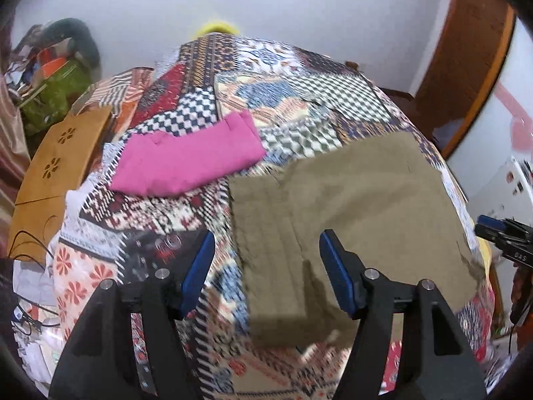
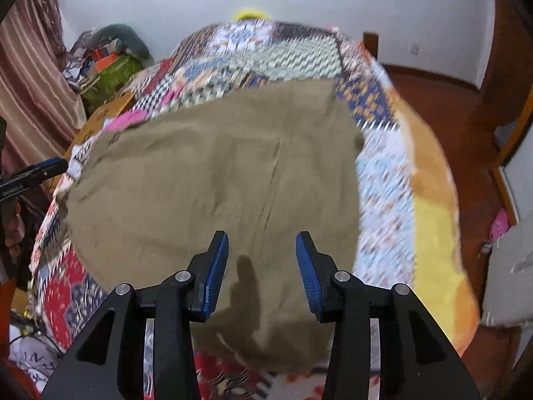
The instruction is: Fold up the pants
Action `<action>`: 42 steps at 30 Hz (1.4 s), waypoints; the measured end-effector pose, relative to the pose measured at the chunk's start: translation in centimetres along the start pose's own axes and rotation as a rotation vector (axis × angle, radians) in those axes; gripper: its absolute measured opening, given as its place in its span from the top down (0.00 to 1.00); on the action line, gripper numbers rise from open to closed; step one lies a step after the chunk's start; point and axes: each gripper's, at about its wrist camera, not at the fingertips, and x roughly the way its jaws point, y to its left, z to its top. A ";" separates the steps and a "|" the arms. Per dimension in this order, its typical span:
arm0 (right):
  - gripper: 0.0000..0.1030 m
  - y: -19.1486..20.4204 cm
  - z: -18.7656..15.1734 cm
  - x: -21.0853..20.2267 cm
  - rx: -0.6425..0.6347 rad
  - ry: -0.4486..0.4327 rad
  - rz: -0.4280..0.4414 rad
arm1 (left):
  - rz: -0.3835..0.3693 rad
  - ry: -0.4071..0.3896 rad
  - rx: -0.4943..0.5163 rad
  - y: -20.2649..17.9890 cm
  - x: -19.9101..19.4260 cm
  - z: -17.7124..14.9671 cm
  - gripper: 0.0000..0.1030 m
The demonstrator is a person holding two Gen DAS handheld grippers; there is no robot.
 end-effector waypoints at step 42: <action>0.89 -5.7 12.9 13.7 -0.158 0.015 -0.071 | 0.010 0.151 -0.047 1.7 12.9 5.1 0.31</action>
